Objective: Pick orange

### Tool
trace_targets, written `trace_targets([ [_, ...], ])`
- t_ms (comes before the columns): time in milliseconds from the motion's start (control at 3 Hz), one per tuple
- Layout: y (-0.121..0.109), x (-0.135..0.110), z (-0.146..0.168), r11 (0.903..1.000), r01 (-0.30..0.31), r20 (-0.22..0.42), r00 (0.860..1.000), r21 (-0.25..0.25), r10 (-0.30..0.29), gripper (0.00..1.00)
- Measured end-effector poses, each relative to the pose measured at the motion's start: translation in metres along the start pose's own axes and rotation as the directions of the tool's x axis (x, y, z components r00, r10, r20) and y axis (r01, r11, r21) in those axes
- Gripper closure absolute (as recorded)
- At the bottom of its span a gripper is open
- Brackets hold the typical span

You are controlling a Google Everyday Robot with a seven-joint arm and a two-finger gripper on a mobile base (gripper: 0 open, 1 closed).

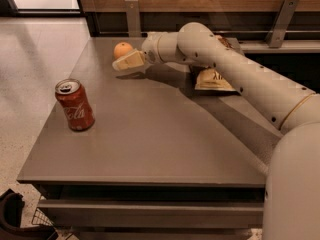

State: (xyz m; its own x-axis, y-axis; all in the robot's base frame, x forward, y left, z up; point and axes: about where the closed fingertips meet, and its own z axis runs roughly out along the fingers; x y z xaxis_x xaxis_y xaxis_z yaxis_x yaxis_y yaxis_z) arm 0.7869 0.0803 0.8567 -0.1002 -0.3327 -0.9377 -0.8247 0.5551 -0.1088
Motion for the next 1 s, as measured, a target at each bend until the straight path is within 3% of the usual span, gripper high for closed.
trace_targets([
  [333, 0.01, 0.001, 0.02, 0.9986, -0.018, 0.028, 0.999, -0.049, 0.019, 0.0],
  [667, 0.019, 0.003, 0.037, 0.9961, -0.037, 0.046, 0.998, -0.079, 0.041, 0.13],
  [1000, 0.022, 0.004, 0.04, 0.9955, -0.039, 0.046, 0.998, -0.086, 0.043, 0.44],
])
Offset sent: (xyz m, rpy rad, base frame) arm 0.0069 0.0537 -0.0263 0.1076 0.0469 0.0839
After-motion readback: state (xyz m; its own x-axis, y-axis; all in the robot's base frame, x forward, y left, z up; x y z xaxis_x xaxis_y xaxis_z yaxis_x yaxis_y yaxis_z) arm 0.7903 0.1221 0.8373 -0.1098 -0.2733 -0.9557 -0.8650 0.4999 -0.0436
